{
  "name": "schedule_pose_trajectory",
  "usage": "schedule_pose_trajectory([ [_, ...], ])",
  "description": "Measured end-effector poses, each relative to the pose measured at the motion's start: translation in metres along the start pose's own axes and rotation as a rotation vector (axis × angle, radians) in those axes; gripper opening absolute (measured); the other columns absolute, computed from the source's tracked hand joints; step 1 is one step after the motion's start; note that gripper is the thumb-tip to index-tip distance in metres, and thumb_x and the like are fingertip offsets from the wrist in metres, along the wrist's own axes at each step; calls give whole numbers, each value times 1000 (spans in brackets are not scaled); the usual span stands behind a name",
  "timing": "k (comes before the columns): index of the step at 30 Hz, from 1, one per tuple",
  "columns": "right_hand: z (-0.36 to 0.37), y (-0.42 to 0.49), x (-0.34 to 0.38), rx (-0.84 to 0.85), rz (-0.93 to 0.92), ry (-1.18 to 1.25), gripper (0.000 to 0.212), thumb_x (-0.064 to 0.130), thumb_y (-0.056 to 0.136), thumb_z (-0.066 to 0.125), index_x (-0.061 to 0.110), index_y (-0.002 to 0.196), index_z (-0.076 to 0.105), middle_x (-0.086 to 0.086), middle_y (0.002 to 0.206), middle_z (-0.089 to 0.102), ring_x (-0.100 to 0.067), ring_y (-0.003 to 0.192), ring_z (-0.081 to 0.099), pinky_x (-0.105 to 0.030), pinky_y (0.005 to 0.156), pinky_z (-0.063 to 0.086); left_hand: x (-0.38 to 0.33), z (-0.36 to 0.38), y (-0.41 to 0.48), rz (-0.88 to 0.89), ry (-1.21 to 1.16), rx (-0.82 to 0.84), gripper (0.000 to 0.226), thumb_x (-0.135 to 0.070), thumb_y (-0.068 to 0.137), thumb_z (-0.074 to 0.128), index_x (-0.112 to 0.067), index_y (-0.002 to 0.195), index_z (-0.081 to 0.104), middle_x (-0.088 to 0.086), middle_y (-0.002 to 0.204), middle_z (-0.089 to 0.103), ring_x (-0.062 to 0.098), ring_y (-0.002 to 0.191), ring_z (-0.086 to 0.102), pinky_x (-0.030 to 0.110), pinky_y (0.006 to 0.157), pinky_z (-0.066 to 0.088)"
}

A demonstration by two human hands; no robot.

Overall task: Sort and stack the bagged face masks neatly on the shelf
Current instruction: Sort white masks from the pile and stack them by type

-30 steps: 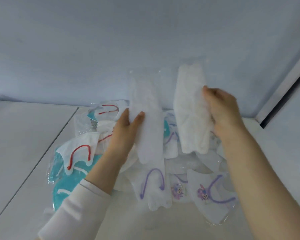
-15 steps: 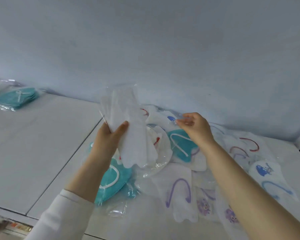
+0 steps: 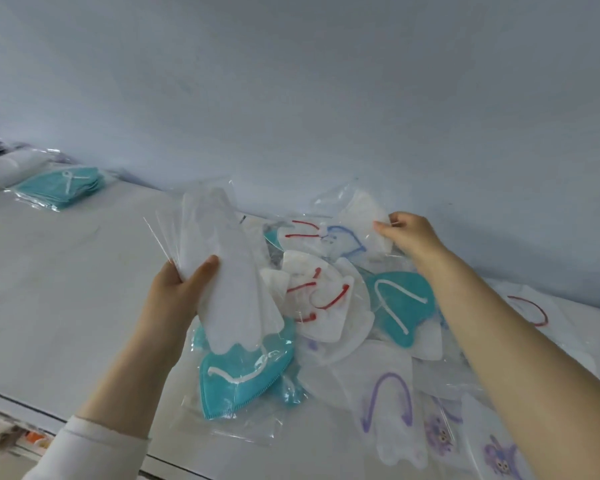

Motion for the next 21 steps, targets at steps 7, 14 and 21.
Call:
schedule_pose_trajectory([
  [7, -43, -10, 3, -242, -57, 193, 18, 29, 93, 55, 13, 101, 57, -6, 95, 58, -20, 78, 52, -21, 58, 42, 3, 34, 6, -13, 20, 100, 26, -26, 91, 59, -13, 114, 56, 4, 106, 67, 26, 99, 64, 43, 90, 50],
  [14, -60, -30, -55, -23, 95, -494, 38, 32, 81, 70, 7, 109, 62, -6, 96, 63, -27, 90, 59, -31, 77, 43, -2, 42, 12, 48, 79, 83, 24, -27, 92, 57, -10, 110, 56, 4, 97, 66, 22, 87, 63, 36, 76, 52],
  [21, -15, -81, -28, -73, -354, -505, 68, 52, 71, 70, 16, 126, 55, -9, 129, 53, -31, 126, 39, -34, 104, 29, -15, 9, 38, 81, 69, -84, 24, -30, 94, 56, -9, 105, 57, 1, 86, 61, 15, 73, 57, 27, 64, 48],
])
Point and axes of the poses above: each hand's wrist, its own y-axis towards the middle knuckle, its own z-axis out of the palm, x = y × z, the point moved 3 cm from there along y, towards the middle knuckle
